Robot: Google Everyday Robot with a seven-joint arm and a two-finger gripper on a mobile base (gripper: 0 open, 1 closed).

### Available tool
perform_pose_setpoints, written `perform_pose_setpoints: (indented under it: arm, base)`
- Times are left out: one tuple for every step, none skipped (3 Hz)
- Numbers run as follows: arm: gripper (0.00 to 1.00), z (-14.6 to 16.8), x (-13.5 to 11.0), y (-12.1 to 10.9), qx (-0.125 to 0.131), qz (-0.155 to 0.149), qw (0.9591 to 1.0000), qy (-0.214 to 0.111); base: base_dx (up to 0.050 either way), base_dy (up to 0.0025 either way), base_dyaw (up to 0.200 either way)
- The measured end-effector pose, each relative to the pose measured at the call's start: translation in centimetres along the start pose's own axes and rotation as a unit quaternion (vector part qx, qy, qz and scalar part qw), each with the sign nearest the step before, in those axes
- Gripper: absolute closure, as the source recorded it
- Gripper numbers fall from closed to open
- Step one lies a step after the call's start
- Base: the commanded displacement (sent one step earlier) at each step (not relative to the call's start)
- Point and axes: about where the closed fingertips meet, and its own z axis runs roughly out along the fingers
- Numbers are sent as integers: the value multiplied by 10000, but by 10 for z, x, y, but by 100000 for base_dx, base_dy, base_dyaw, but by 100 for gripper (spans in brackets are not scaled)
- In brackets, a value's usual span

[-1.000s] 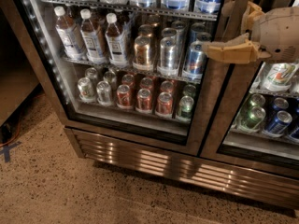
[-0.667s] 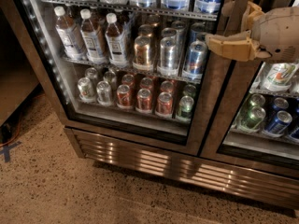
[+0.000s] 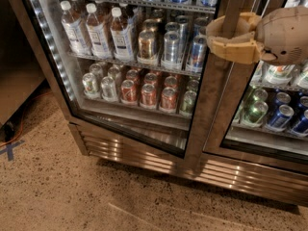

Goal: Open left fridge door

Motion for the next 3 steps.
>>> perform_pose_setpoints:
  arm:
    - [100,0,0,0,0,0,10000,0]
    - [100,0,0,0,0,0,10000,0]
    - [100,0,0,0,0,0,10000,0]
  base:
    - [-5000,-1,3]
    - [-5001,3,-20]
    - [-5001,-2,8]
